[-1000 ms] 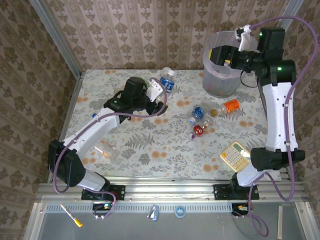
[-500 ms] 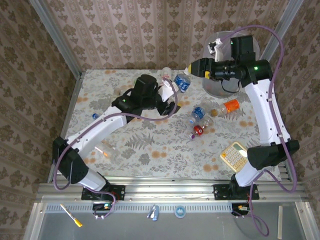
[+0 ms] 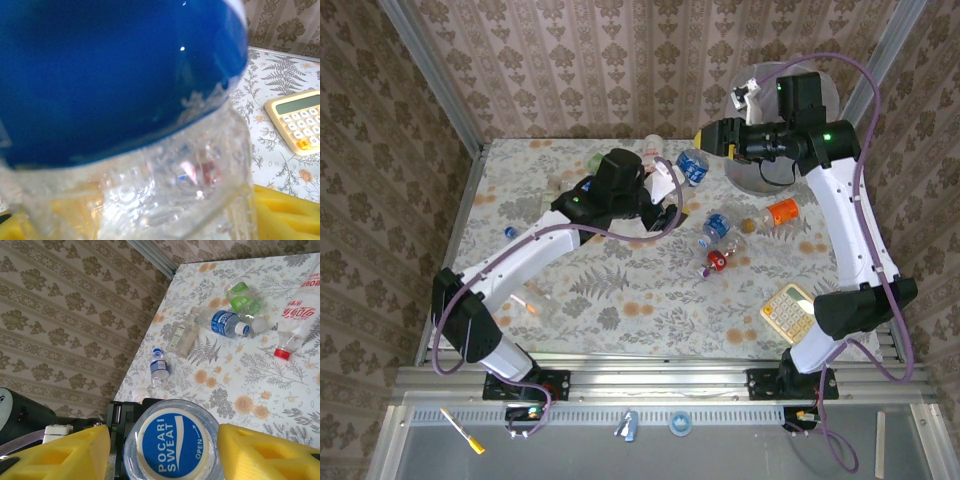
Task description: Throw the plastic bottles in the bin
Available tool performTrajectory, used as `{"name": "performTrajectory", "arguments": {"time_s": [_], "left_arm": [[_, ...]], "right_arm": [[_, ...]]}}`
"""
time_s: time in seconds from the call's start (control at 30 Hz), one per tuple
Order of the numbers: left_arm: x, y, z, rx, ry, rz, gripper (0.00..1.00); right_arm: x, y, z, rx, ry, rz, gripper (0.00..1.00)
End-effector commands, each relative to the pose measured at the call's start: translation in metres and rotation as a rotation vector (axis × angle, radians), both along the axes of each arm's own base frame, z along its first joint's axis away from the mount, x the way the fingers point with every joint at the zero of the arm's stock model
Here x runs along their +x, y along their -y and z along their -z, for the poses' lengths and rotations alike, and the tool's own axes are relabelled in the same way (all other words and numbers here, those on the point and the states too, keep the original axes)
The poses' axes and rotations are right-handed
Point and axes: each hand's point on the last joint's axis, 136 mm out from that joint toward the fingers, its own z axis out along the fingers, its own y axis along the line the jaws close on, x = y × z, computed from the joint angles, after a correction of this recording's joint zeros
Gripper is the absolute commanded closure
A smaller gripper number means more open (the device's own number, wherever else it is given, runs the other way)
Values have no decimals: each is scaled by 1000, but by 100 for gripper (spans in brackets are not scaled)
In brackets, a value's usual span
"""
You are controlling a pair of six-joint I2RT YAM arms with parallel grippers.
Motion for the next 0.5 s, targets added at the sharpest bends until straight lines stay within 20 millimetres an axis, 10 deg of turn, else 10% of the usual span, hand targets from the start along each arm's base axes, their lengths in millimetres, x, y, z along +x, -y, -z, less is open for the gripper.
{"name": "performTrajectory", "arguments": {"time_s": [0.0, 0.47], "left_arm": [[-3, 8, -18, -34, 51, 44, 49], [-8, 14, -19, -43, 49, 65, 49]], "right_arm": [[-4, -7, 3, 19, -21, -34, 42], [-2, -8, 4, 17, -19, -43, 53]]}}
